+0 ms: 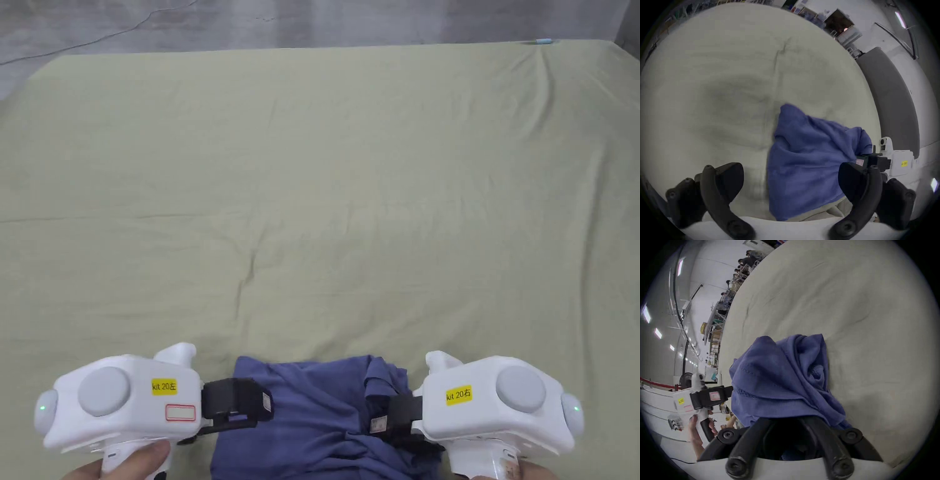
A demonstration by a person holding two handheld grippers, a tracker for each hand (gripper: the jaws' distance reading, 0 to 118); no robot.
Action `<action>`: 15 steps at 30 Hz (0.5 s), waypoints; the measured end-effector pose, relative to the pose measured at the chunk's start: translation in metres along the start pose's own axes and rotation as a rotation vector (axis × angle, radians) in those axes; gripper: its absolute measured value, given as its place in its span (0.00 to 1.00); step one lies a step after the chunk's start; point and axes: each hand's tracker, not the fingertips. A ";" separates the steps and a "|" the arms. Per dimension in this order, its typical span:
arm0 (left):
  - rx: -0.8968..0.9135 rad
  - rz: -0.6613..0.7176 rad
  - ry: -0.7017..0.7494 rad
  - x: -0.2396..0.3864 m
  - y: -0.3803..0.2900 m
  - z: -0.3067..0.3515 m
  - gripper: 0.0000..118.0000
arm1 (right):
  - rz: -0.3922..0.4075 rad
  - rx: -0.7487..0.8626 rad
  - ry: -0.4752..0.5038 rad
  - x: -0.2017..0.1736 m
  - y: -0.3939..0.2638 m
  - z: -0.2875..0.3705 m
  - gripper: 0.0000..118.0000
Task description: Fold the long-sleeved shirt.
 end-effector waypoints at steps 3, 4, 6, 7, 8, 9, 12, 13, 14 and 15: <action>-0.035 0.049 -0.069 -0.008 0.004 -0.012 0.97 | -0.005 -0.004 0.011 0.002 0.001 -0.001 0.00; -0.040 0.040 -0.071 -0.006 0.005 -0.011 0.97 | -0.011 -0.007 0.021 0.004 0.002 -0.001 0.00; -0.055 0.015 -0.125 -0.006 0.008 -0.010 0.97 | -0.048 -0.026 0.060 0.010 0.004 -0.002 0.00; -0.047 0.032 -0.172 -0.003 0.007 -0.009 0.93 | -0.067 -0.034 0.075 0.012 0.006 -0.003 0.00; -0.037 0.057 -0.220 -0.007 0.006 -0.007 0.72 | -0.082 -0.042 0.087 0.014 0.007 -0.003 0.00; -0.048 0.098 -0.316 -0.009 0.005 -0.009 0.45 | -0.087 -0.045 0.091 0.015 0.008 -0.004 0.00; -0.072 0.157 -0.387 -0.018 0.003 -0.026 0.06 | -0.086 -0.045 0.095 0.016 0.007 -0.003 0.00; -0.071 0.177 -0.351 -0.022 0.001 -0.031 0.06 | -0.085 -0.044 0.097 0.016 0.007 -0.003 0.00; -0.069 0.192 -0.331 -0.025 0.001 -0.032 0.06 | -0.087 -0.045 0.100 0.017 0.007 -0.004 0.00; -0.052 0.224 -0.358 -0.028 0.000 -0.032 0.06 | -0.093 -0.046 0.105 0.018 0.007 -0.003 0.00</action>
